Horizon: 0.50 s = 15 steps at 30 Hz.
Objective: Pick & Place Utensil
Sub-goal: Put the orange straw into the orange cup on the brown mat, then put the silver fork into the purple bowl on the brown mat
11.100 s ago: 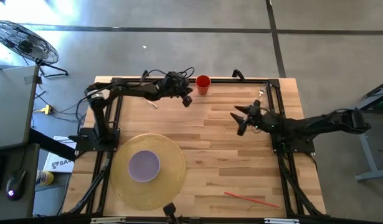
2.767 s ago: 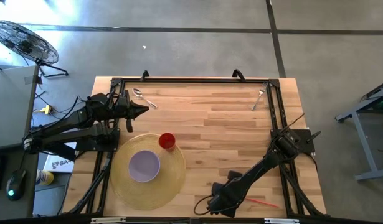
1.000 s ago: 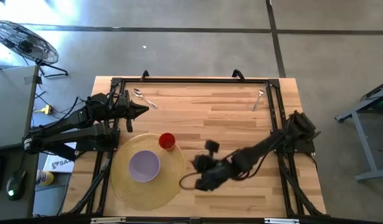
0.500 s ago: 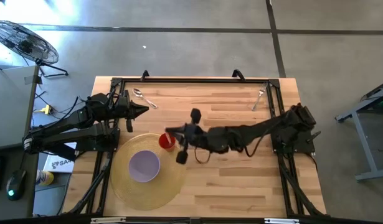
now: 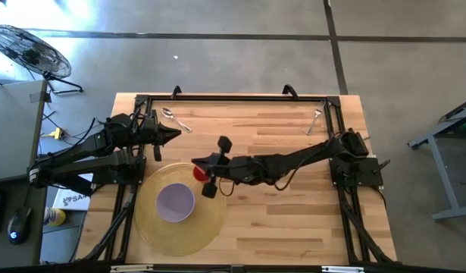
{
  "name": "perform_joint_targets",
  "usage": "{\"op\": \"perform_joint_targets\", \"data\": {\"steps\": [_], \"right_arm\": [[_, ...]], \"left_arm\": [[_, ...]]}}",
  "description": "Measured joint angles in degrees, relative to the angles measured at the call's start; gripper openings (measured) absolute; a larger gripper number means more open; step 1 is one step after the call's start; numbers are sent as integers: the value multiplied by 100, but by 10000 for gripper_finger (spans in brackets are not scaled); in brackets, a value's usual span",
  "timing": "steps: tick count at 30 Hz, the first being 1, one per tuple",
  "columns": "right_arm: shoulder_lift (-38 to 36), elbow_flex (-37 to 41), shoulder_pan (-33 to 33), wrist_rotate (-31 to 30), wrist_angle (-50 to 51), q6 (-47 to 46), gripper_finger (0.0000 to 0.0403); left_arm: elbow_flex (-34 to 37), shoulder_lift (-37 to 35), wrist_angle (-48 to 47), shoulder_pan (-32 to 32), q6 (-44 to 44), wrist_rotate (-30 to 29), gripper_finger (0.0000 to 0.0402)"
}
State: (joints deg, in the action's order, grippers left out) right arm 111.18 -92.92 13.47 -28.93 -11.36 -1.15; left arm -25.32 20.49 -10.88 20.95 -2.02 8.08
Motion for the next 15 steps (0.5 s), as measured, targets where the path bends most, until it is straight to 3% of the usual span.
{"op": "perform_joint_targets", "data": {"steps": [6,15], "right_arm": [[101,0,-51,-57,356,-251,33],[65,0,-70,-397,660,-246,136]], "left_arm": [[0,0,-2,-1,0,0,16],[0,0,-35,2,0,-2,16]]}}
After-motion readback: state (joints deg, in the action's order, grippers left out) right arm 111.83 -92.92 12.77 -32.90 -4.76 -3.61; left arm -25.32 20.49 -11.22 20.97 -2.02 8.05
